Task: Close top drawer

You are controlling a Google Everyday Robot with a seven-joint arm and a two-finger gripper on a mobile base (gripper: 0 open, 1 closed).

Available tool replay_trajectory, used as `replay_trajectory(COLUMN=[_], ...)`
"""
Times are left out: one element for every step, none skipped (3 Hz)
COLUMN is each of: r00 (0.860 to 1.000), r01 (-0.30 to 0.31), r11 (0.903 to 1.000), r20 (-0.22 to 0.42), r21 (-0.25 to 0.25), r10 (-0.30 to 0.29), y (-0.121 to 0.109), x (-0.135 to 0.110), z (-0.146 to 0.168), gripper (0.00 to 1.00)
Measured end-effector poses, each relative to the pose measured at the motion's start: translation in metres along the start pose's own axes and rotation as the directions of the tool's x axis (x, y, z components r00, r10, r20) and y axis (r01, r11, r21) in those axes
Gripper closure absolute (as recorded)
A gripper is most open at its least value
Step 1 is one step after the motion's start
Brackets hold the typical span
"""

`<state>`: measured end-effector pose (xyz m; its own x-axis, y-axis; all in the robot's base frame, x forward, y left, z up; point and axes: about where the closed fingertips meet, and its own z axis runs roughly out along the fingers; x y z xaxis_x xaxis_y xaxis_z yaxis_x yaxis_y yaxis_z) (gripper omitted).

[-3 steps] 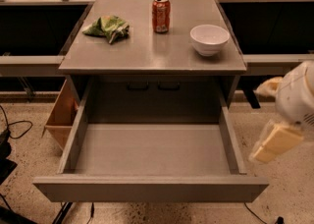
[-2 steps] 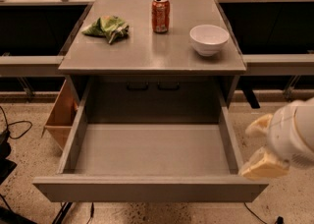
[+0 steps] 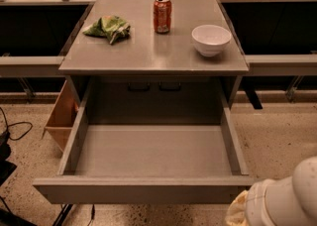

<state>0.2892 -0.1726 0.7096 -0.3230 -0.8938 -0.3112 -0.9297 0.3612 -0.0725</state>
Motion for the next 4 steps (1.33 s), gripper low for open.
replay_trajectory(r00=[0.999, 0.992, 0.983, 0.983], r01=[0.010, -0.024, -0.068, -0.068], r11=[0.9977, 0.9987, 0.9976, 0.9976], r20=[0.045, 0.125, 0.173, 0.173], r21=[-0.067, -0.046, 0.016, 0.016], r10=[-0.007, 0.030, 0.064, 0.064], y=[0.036, 0.041, 0.025, 0.025], x=[0.010, 0.003, -0.006, -0.006], z=[0.066, 0.120, 0.138, 0.138], gripper=[1.00, 1.00, 1.00, 1.00])
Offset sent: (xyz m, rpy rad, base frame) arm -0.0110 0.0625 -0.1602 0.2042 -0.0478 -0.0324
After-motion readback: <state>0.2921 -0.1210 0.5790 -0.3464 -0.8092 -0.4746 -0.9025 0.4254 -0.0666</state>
